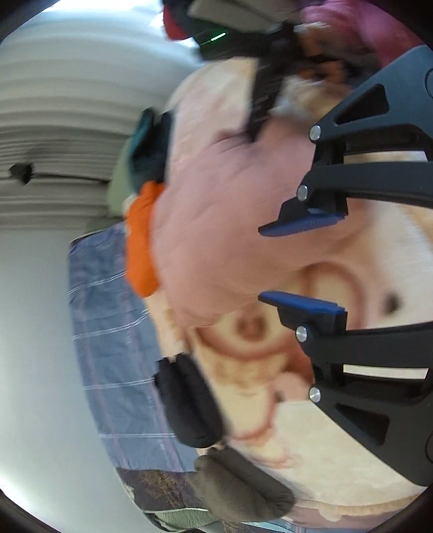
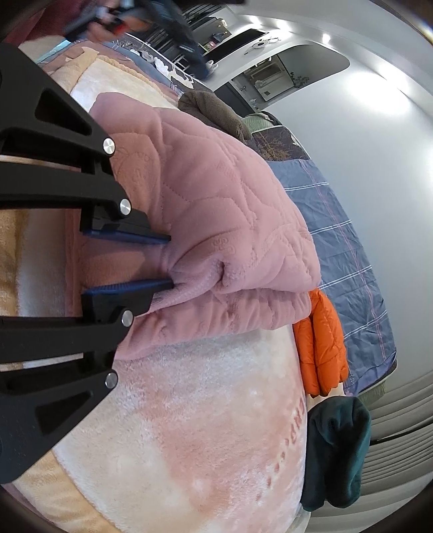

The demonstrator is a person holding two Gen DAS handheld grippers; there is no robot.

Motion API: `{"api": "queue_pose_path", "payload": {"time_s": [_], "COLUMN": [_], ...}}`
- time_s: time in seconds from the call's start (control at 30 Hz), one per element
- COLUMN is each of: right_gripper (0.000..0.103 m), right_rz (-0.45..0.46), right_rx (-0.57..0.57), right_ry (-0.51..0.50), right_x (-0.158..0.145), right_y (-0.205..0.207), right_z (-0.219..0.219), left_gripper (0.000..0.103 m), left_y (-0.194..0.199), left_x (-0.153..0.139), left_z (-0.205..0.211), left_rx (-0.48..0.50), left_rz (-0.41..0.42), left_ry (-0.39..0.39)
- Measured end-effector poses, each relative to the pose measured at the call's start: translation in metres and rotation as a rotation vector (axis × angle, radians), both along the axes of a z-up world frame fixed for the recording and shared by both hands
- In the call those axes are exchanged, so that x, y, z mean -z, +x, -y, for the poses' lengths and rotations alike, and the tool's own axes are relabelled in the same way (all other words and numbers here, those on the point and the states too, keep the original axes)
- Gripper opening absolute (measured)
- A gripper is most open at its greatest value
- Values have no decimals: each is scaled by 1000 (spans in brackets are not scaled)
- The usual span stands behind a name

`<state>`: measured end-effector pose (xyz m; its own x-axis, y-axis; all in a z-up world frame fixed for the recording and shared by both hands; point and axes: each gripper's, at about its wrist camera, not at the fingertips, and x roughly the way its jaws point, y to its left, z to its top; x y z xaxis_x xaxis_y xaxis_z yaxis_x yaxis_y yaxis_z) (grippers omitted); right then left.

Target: Fold large clothes

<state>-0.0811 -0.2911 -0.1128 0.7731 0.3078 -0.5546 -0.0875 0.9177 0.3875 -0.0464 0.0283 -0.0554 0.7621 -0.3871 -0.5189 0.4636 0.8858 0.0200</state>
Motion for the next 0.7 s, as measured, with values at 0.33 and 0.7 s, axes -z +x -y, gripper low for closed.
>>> {"api": "queue_pose_path", "payload": {"time_s": [0.33, 0.7], "right_gripper": [21, 22], "right_rz": [5, -3], "right_rx": [-13, -12], "right_ry": [-5, 16], "right_x": [1, 1], "right_y": [1, 1], "right_z": [-1, 3], "left_gripper": [54, 45], "left_y": [74, 73], "left_x": [51, -6], "left_z": [63, 65], "left_rx": [20, 83], "left_rz": [-58, -22], "left_ry": [95, -2]}}
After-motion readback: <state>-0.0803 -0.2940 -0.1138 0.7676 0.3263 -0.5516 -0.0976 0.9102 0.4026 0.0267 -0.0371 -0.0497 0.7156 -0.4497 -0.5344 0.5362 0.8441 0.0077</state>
